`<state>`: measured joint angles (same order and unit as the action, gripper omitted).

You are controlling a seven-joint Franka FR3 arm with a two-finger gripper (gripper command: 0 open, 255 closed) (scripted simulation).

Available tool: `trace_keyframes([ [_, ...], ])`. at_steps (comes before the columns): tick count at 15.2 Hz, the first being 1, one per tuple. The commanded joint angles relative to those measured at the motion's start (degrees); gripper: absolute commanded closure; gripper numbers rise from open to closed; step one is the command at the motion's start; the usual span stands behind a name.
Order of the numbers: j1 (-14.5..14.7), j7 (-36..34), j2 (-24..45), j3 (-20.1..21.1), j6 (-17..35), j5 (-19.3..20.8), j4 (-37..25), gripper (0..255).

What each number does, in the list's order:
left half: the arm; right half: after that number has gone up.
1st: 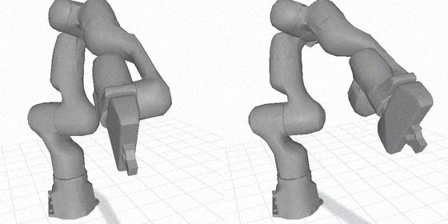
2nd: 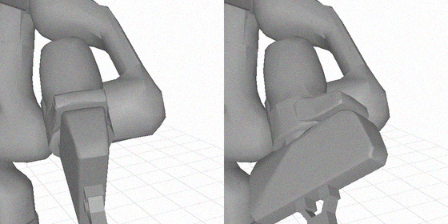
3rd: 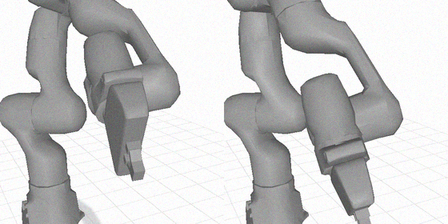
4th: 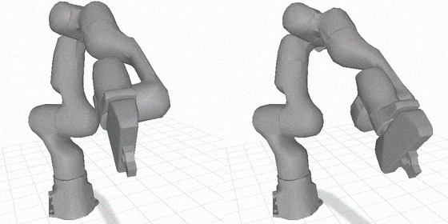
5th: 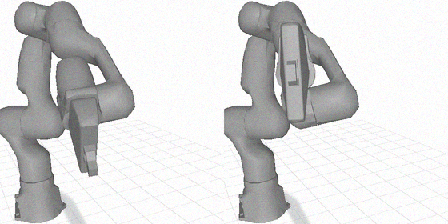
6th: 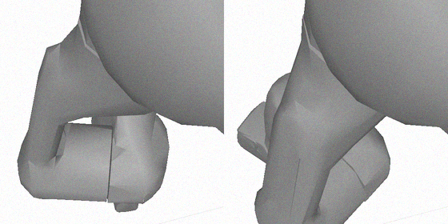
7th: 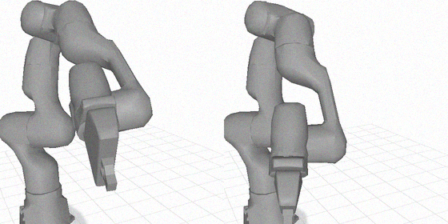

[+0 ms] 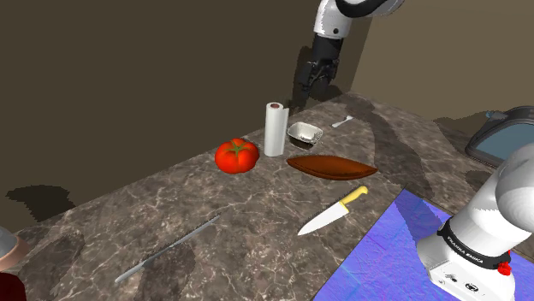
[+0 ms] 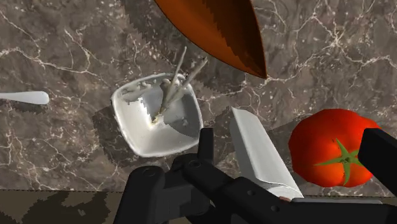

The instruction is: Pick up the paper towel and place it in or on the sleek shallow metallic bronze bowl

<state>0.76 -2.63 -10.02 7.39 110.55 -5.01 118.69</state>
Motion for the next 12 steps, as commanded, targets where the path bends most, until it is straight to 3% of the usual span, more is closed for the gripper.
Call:
trace_keyframes([
  [1,0.05,-0.93,4.64,0.48,0.9,1.0,-3.54,0],
  [12,2.83,-6.55,29.84,1.58,-0.31,7.3,-28.54,0],
])
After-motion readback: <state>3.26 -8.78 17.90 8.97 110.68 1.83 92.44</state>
